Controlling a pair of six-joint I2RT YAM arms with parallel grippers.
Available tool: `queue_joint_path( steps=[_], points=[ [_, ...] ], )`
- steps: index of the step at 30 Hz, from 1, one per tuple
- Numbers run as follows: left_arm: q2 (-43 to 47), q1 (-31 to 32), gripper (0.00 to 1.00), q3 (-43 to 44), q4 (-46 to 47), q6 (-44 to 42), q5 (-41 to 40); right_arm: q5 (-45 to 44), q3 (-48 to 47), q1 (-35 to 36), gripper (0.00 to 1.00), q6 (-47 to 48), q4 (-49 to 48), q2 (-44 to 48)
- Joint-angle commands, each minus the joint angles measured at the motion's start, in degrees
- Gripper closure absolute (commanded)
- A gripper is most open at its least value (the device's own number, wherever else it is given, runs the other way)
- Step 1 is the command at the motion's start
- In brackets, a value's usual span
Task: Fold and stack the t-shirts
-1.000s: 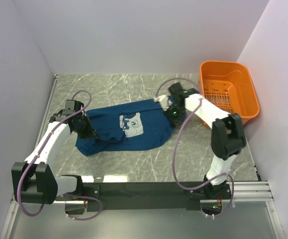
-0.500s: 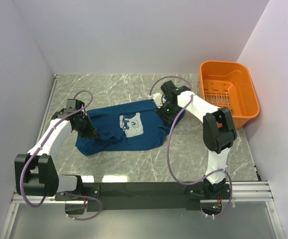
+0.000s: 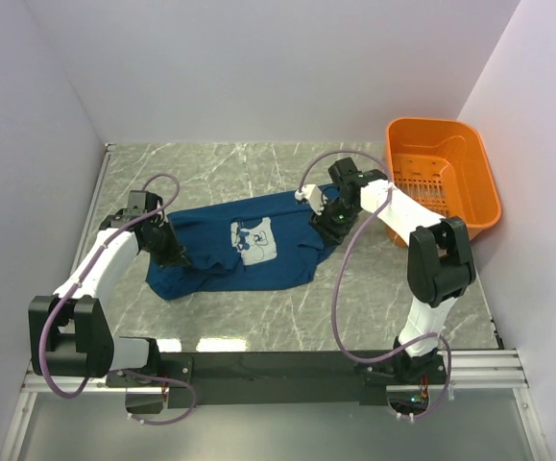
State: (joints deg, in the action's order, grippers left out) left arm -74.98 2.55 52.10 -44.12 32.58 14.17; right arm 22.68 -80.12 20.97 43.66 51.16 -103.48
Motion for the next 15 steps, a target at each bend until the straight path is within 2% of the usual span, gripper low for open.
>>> queue_joint_path(
  steps=[1, 5, 15],
  points=[
    [0.4, -0.3, 0.99, 1.2, 0.9, -0.8, 1.2, 0.7, -2.6, 1.7, 0.49, 3.5, -2.6, -1.5],
    [0.7, -0.3, 0.99, 1.1, 0.7, -0.7, 1.3, -2.1, -5.0, 2.9, 0.48, 2.4, -3.0, -5.9],
    [0.7, -0.3, 0.99, 1.2, 1.0, -0.6, 1.6, -5.2, -4.7, 3.8, 0.48, 2.2, -4.2, -9.2]
  ],
)
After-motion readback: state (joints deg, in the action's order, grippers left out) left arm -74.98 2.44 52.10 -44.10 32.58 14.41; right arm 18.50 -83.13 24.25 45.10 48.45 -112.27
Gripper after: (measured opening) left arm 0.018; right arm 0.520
